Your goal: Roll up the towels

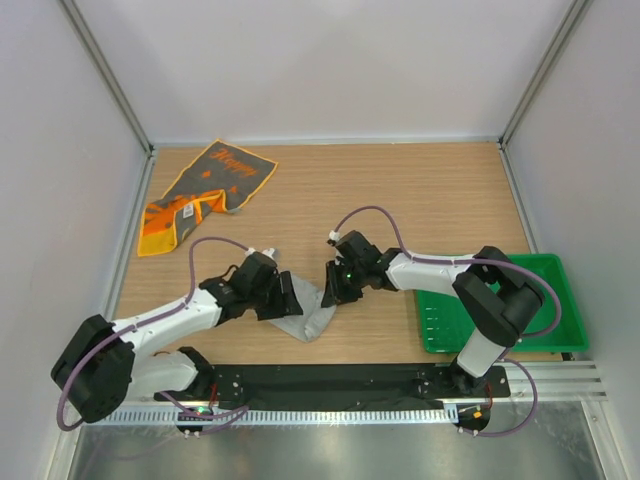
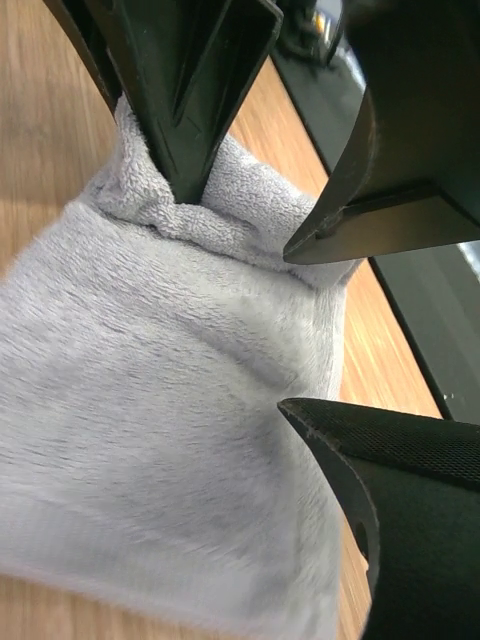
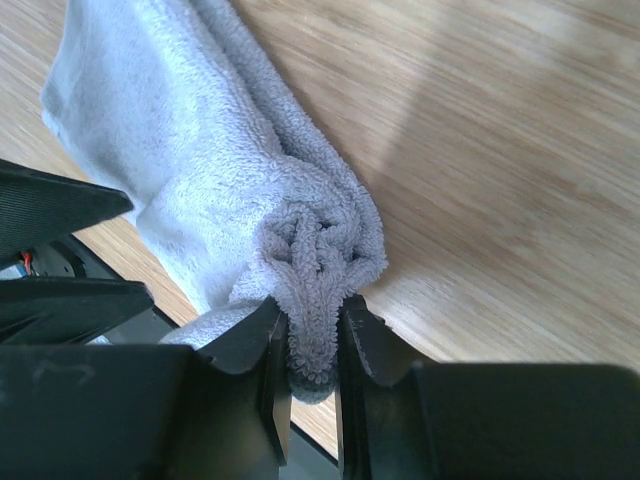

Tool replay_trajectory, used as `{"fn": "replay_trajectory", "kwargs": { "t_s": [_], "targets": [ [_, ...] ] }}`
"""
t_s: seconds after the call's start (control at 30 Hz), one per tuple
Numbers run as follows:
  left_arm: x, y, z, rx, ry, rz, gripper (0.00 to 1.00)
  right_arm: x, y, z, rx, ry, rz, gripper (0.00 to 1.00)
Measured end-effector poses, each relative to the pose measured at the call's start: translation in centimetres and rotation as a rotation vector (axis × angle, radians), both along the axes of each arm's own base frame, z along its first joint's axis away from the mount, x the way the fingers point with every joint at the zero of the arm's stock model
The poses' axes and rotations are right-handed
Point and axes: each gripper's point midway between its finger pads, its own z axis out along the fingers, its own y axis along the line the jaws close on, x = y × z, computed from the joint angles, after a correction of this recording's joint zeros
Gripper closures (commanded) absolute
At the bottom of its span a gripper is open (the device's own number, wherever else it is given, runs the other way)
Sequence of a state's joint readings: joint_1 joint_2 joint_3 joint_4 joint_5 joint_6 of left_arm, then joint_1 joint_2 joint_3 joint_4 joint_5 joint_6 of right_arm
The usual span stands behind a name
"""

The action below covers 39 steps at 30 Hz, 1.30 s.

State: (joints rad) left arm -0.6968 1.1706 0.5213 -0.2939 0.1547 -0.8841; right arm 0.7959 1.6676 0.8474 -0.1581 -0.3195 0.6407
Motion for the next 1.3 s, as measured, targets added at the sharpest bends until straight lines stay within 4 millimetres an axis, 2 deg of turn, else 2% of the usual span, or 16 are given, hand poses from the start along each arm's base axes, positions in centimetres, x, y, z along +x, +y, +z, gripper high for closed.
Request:
{"fn": "replay_trajectory", "kwargs": {
  "t_s": [0.37,0.6,0.7,0.87,0.97,1.0,1.07,1.1,1.13,1.17,1.3],
  "targets": [
    [-0.1,-0.3,2.8,0.183,-0.259,-0.114,0.42,-0.7,-0.1,0.1,-0.064,0.024,0.025,0.91],
    [-1.7,-3.0,5.1,0.223,-0.431,-0.253,0.41,-0.7,-0.1,0.0,-0.094,0.039,0.024,0.91],
    [-2.4,-3.9,5.2,0.254,-0.48,-0.293,0.41,-0.8,-0.1,-0.1,-0.101,0.045,0.026,0.91],
    [-2.9,-4.9,3.2,0.313,-0.487,-0.333,0.43,-0.8,0.0,-0.2,-0.105,0.049,0.028,0.91],
    [-3.2,-5.4,1.8,0.342,-0.473,-0.351,0.55,-0.8,0.0,-0.3,-0.107,0.051,0.028,0.91],
    [-3.3,-5.6,1.3,0.349,-0.469,-0.355,0.67,-0.8,0.0,-0.3,-0.107,0.051,0.028,0.91],
    [-3.5,-5.8,0.6,0.356,-0.456,-0.354,0.8,-0.8,0.0,-0.3,-0.108,0.052,0.028,0.9],
    [-3.5,-5.9,0.4,0.359,-0.454,-0.354,0.92,-0.8,0.1,-0.4,-0.109,0.053,0.029,0.9],
    [-3.5,-6.0,0.3,0.356,-0.451,-0.348,0.97,-0.8,0.1,-0.4,-0.11,0.054,0.029,0.9],
    [-3.6,-6.1,0.2,0.351,-0.449,-0.341,1.0,-0.8,0.1,-0.5,-0.111,0.056,0.029,0.9],
    [-3.7,-6.1,-0.2,0.334,-0.443,-0.32,1.0,-0.8,0.1,-0.5,-0.111,0.056,0.029,0.86]
  ]
}}
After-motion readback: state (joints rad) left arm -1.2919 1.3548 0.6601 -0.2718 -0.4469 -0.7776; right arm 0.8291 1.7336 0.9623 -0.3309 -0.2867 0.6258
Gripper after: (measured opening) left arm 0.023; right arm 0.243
